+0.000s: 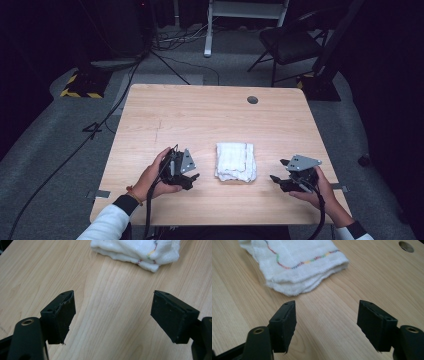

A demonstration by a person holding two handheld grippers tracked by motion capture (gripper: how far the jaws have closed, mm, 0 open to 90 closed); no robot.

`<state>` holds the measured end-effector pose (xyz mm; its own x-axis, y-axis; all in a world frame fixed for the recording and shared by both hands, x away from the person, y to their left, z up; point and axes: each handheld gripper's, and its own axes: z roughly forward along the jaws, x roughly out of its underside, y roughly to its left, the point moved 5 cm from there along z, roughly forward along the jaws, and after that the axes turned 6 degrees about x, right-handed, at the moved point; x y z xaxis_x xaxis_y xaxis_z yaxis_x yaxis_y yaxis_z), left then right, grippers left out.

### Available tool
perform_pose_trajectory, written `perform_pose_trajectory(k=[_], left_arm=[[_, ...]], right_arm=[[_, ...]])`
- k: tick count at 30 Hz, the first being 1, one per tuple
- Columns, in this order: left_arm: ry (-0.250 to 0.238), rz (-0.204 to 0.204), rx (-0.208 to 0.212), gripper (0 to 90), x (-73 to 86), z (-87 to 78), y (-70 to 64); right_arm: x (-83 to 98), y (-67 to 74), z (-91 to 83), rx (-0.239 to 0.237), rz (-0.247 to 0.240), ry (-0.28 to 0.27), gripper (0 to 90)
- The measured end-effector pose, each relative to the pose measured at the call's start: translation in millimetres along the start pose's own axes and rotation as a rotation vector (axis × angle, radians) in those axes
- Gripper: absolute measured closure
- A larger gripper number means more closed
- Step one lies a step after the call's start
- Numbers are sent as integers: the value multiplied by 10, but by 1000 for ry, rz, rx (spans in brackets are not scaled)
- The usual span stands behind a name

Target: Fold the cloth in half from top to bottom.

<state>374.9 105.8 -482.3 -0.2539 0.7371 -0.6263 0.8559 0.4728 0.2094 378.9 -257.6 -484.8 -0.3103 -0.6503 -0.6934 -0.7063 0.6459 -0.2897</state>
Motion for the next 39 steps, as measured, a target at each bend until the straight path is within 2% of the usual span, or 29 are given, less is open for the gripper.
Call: perform_pose_trajectory(k=[3,6,8,10,15,22,24,26,30,33,34,37,39], left_arm=[[1,-14,0,191,79,-46,2],[21,11,-6,196,167,-74,1],[47,28,-40,216,229,-76,14],[46,19,-59,214,289,-78,35],[55,-48,-67,210,462,-96,119],[19,-150,-47,200,714,-203,220],[9,-156,-48,200,780,-231,237],[28,-159,-56,200,855,-251,265],[17,-231,-27,199,994,-276,315],[-16,-322,27,199,1127,-294,348],[-23,-341,34,199,1179,-302,361],[-38,-405,49,198,1340,-324,390],[-51,-429,29,198,1426,-330,394]], right_arm=[[108,-50,-38,-4,5,4,298],[223,-110,-75,0,30,8,293],[306,-162,-94,19,48,19,294],[392,-207,-115,25,78,32,298],[614,-320,-164,67,121,67,297],[924,-480,-247,90,241,67,297],[1005,-519,-267,95,276,61,294],[1084,-546,-275,90,313,69,279],[1213,-562,-298,91,372,59,261],[1251,-554,-331,97,382,37,256],[1250,-553,-337,102,382,34,255],[1262,-548,-316,104,390,42,248],[1265,-553,-312,106,392,39,245]])
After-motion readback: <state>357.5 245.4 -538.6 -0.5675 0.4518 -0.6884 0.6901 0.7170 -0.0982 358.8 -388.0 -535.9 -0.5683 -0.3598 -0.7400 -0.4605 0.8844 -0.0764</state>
